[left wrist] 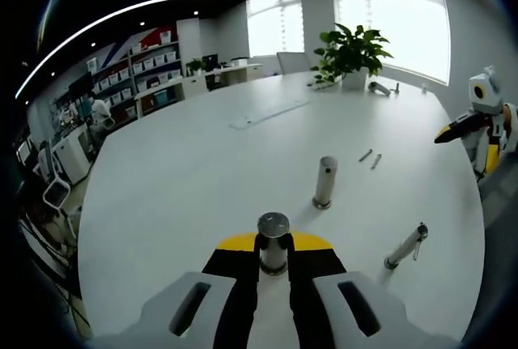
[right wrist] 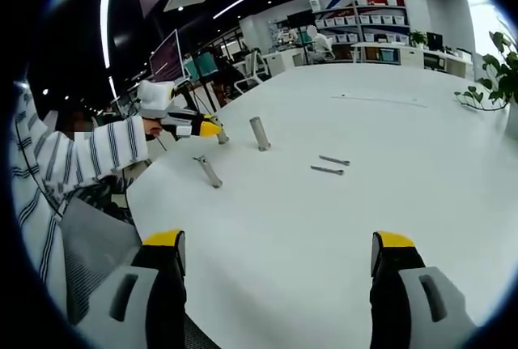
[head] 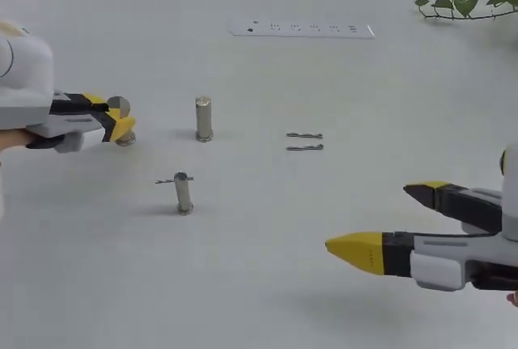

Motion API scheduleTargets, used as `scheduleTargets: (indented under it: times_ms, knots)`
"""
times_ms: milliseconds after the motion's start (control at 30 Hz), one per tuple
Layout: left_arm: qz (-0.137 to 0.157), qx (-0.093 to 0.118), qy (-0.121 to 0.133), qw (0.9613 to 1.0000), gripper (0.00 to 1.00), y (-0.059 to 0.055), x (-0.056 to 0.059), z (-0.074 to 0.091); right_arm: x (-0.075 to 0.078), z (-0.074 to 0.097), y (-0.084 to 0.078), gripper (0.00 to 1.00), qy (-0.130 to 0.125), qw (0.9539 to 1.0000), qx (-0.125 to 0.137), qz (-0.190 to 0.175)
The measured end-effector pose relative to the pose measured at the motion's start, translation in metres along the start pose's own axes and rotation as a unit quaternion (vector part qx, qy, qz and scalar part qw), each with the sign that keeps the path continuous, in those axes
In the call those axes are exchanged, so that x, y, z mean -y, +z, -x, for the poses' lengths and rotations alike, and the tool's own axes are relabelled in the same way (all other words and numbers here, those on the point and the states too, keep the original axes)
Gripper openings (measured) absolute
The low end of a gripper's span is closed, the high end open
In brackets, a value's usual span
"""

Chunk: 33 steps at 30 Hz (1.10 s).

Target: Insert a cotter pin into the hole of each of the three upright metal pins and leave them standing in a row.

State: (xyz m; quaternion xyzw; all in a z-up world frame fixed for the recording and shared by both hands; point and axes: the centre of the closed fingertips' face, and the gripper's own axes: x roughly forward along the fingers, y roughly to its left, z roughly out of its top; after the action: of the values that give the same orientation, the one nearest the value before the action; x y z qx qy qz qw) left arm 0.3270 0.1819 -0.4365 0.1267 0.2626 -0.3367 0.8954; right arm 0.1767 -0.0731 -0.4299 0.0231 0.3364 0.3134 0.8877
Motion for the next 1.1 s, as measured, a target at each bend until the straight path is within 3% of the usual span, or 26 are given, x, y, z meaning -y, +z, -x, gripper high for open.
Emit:
scheduleTargets:
  times_ms: [267, 633, 933, 1100]
  knots:
    - [0.002, 0.005, 0.001, 1.0, 0.09, 0.004, 0.021, 0.032, -0.004, 0.0, 0.002, 0.94, 0.007, 1.0, 0.005, 0.005]
    - [-0.005, 0.001, -0.01, 0.9999, 0.09, 0.0, 0.064, 0.07, -0.009, 0.002, 0.007, 0.94, 0.019, 0.9996, 0.018, 0.014]
    - [0.004, 0.011, -0.013, 0.9998, 0.09, 0.004, 0.091, 0.078, -0.009, 0.005, 0.009, 0.94, 0.023, 0.9992, 0.027, 0.017]
    - [0.004, 0.016, -0.028, 0.9995, 0.09, 0.009, 0.115, 0.077, -0.009, 0.007, 0.008, 0.94, 0.025, 0.9991, 0.03, 0.017]
